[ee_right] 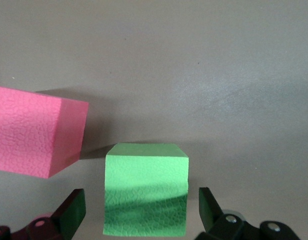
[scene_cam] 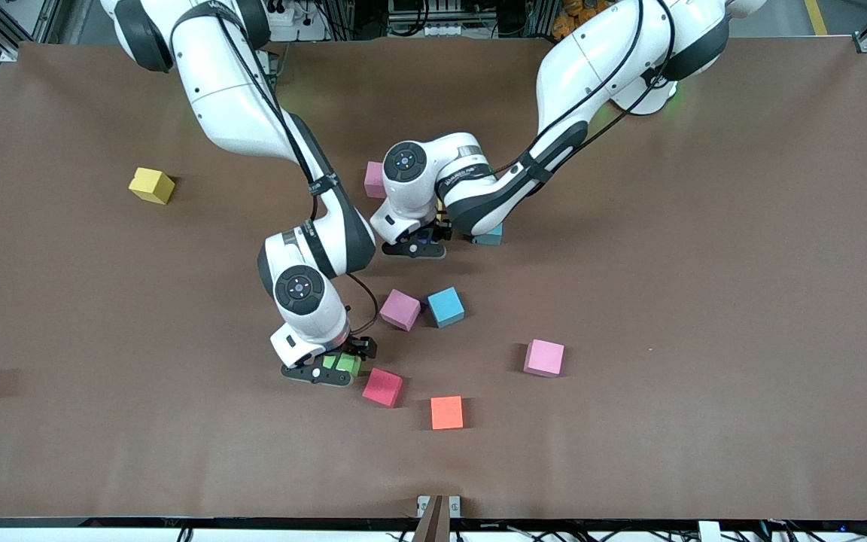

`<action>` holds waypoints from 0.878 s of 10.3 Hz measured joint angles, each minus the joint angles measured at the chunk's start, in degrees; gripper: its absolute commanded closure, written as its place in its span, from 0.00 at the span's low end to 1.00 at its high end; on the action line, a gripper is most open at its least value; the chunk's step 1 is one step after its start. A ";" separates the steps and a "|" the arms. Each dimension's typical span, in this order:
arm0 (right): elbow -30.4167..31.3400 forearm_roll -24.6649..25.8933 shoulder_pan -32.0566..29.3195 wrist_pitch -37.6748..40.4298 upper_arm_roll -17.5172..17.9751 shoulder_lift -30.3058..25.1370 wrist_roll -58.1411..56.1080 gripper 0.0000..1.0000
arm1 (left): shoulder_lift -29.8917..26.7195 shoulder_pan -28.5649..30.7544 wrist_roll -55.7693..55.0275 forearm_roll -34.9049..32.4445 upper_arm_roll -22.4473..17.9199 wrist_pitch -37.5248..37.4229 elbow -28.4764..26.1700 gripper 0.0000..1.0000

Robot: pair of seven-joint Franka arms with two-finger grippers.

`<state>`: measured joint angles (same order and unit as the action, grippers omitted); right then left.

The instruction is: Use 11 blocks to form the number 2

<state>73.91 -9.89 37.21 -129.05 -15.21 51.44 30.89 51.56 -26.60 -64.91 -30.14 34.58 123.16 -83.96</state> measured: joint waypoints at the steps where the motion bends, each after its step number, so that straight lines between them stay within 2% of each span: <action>1: 0.00 0.26 0.00 -0.88 0.00 0.00 -0.02 0.00 | 0.00 0.00 0.00 0.00 0.00 0.00 0.00 1.00; 2: 0.00 0.58 0.02 -1.14 0.01 0.03 -0.02 0.00 | 0.00 0.00 0.00 0.00 0.00 0.00 0.00 0.79; 3: 0.00 0.78 0.05 -1.24 0.02 0.07 -0.02 0.00 | 0.00 -0.01 -0.55 0.00 0.00 0.00 0.00 0.01; 8: 0.90 0.86 -0.02 -3.73 0.00 0.44 -0.99 0.00 | 0.24 -1.44 -4.74 0.00 -0.01 0.00 -0.01 0.00; 9: 1.42 0.87 0.03 -4.72 0.01 0.65 -0.99 0.04 | 0.24 -1.43 -4.75 0.00 -0.08 0.00 0.00 0.00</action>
<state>75.33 -9.02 37.24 -133.77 -15.20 52.09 29.90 51.81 -28.03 -69.66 -30.14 34.50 123.16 -83.96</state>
